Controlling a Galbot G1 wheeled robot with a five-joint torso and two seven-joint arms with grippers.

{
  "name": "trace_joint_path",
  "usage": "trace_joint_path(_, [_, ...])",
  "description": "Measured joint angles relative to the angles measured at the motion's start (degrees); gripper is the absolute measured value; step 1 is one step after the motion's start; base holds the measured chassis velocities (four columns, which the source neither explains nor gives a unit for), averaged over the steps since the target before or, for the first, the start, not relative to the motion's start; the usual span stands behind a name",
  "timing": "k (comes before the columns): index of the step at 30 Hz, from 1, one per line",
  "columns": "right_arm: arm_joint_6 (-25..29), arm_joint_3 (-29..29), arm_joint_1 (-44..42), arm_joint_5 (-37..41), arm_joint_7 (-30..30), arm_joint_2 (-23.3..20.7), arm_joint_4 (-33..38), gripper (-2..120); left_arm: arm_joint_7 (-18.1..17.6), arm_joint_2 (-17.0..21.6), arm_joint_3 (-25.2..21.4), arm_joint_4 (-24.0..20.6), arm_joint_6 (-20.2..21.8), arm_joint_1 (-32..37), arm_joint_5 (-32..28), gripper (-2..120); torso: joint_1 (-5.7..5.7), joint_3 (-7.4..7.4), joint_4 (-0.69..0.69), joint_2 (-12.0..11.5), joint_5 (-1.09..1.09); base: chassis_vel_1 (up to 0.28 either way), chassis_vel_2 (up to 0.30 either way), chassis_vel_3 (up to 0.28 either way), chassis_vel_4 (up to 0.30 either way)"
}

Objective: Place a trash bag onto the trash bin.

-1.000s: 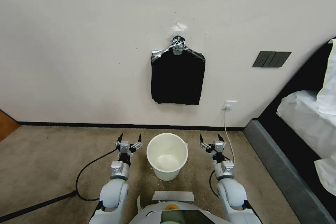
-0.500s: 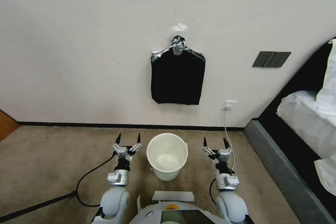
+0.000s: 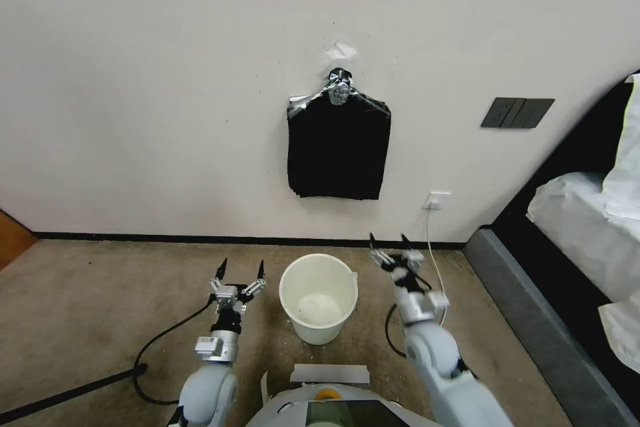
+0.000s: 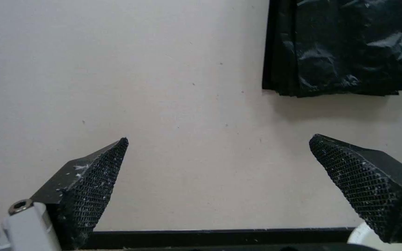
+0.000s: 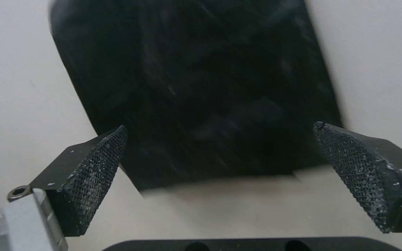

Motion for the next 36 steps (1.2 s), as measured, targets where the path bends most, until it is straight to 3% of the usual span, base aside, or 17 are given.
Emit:
trace_joint_path(1, [0.00, 0.00, 0.00, 0.00, 0.00, 0.00, 0.00, 100, 0.00, 0.00, 0.00, 0.00, 0.00, 0.00, 0.00, 100, 0.00, 0.00, 0.00, 0.00, 0.00, 0.000, 0.000, 0.000, 0.000])
trace_joint_path(4, [-2.47, -2.48, 8.91, 10.53, 2.08, 0.61, -1.90, 100, 0.00, -0.71, -1.07, -1.22, -0.13, 1.22, 0.10, 100, 0.00, 0.00, -0.03, 0.00, 0.00, 0.000, 0.000, 0.000, 0.000])
trace_joint_path(8, [-3.41, -2.62, 13.39, 15.92, 2.38, 2.63, -2.98, 100, 0.14, -0.98, -1.69, -2.06, -0.38, 2.19, 0.22, 100, 0.00, 0.00, -0.03, 0.00, 0.03, 0.000, 0.000, 0.000, 0.000])
trace_joint_path(10, [-4.05, -2.59, 19.29, 21.88, 2.70, 5.56, -5.59, 100, 0.20, -1.19, -2.61, -3.09, -0.64, 3.16, 0.25, 100, 0.00, 0.00, -0.02, 0.00, 0.01, 0.000, 0.000, 0.000, 0.000])
trace_joint_path(16, [-4.28, -2.39, 28.09, 32.95, 2.89, 8.05, -12.45, 100, 0.22, -1.42, -3.77, -4.92, -0.69, 4.48, 0.25, 100, 0.00, 0.00, -0.03, 0.00, 0.01, 0.000, 0.000, 0.000, 0.000])
trace_joint_path(18, [-4.28, -2.39, 28.09, 32.95, 2.89, 8.05, -12.45, 100, 0.22, -1.42, -3.77, -4.92, -0.69, 4.48, 0.25, 100, 0.00, 0.00, -0.03, 0.00, 0.01, 0.000, 0.000, 0.000, 0.000])
trace_joint_path(20, [-4.44, -1.39, 32.08, 39.40, 2.71, 9.01, -15.78, 100, 0.22, -1.79, -4.28, -5.70, -0.73, 5.05, 0.24, 100, 0.00, 0.00, -0.03, 0.00, 0.01, 0.000, 0.000, 0.000, 0.000])
trace_joint_path(36, [-5.38, -1.54, 37.18, 44.63, -0.06, 10.29, -19.90, 100, 0.21, -2.35, -4.71, -5.88, -1.28, 5.44, 0.10, 100, 0.00, 0.00, -0.03, 0.00, 0.01, 0.000, 0.000, 0.000, 0.000])
